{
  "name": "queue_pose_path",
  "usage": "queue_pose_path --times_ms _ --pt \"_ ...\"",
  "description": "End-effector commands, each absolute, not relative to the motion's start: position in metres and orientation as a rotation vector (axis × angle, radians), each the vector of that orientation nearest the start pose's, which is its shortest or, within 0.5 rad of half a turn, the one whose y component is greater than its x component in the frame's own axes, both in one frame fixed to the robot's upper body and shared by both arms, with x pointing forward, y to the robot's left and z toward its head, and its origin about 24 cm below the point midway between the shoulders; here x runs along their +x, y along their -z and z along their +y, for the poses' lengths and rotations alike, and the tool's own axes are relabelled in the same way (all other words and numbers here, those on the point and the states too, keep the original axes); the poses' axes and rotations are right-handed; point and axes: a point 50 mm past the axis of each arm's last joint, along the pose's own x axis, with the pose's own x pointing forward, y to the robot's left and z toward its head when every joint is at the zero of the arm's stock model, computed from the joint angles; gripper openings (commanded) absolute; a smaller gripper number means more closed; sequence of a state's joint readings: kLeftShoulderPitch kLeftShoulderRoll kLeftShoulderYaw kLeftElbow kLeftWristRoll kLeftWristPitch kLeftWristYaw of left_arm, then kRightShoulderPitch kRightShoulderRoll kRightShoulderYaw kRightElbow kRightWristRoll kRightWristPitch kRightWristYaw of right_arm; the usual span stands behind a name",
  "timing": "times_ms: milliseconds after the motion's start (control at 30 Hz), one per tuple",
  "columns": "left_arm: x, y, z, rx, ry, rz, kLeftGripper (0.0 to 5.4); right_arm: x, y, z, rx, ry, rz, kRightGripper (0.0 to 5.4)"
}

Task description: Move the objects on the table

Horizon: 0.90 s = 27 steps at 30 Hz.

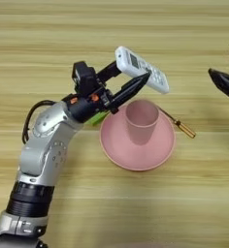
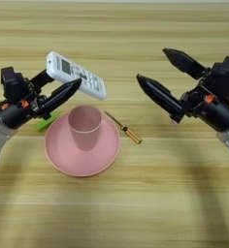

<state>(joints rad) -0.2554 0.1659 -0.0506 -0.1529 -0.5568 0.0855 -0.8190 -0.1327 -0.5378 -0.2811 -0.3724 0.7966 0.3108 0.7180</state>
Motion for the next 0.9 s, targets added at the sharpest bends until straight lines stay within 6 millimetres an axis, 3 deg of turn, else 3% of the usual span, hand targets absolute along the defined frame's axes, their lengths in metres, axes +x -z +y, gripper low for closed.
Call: queue_pose_path --times_ms 33,267,533,900 --pt "0.279 -0.147 0.119 -0.225 0.909 -0.431 2.79 0.256 -0.179 -0.219 0.030 -0.619 -0.368 5.40" --pt "0.301 -0.127 0.130 -0.163 0.717 -0.328 2.79 0.274 -0.169 -0.223 -0.005 -0.441 -0.388 5.40" --pt "0.317 -0.115 0.134 -0.157 0.585 -0.251 2.79 0.278 -0.168 -0.221 0.006 -0.407 -0.409 5.40" --pt "0.318 -0.080 0.120 -0.178 0.601 -0.076 2.79 0.284 -0.167 -0.219 0.008 -0.391 -0.415 5.40"
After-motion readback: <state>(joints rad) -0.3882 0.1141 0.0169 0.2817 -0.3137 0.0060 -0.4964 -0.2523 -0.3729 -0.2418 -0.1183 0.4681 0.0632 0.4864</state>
